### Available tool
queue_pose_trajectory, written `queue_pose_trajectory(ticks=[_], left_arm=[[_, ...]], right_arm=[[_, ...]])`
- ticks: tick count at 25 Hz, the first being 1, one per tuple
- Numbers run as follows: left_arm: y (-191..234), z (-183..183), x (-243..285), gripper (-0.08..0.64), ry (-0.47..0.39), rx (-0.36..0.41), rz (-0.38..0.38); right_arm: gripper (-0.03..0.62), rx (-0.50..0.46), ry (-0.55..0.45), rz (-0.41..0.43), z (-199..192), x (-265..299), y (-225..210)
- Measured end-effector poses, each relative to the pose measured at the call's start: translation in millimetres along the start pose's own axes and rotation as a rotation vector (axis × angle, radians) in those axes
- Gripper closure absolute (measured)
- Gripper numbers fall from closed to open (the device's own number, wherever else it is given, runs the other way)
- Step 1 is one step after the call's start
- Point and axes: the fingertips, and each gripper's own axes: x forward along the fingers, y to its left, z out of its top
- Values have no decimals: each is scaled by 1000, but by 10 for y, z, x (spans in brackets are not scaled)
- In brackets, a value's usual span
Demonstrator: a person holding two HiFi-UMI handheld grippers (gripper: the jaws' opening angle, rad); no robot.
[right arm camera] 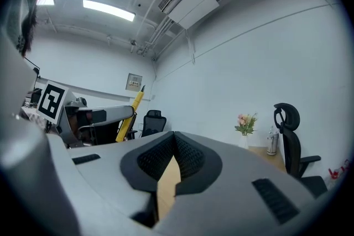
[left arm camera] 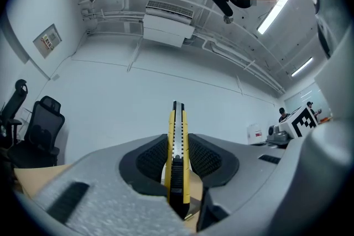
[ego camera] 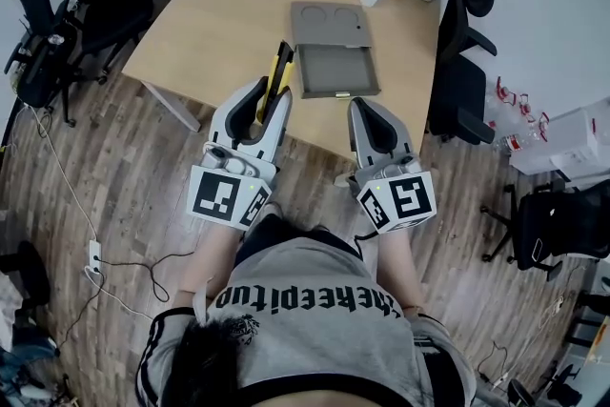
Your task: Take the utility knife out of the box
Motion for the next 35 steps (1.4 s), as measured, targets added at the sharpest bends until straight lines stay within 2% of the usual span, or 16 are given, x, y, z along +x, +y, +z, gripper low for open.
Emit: queue_pose_trajectory(ticks=[18,35], left_arm=[[-675,36,-204,433,-6,27,90],[-1127,86,-261,433,-15,50,122]], right_arm=[[586,-6,-6,112,27,-606,-107],[586,9,-23,156,21,-986,-255]])
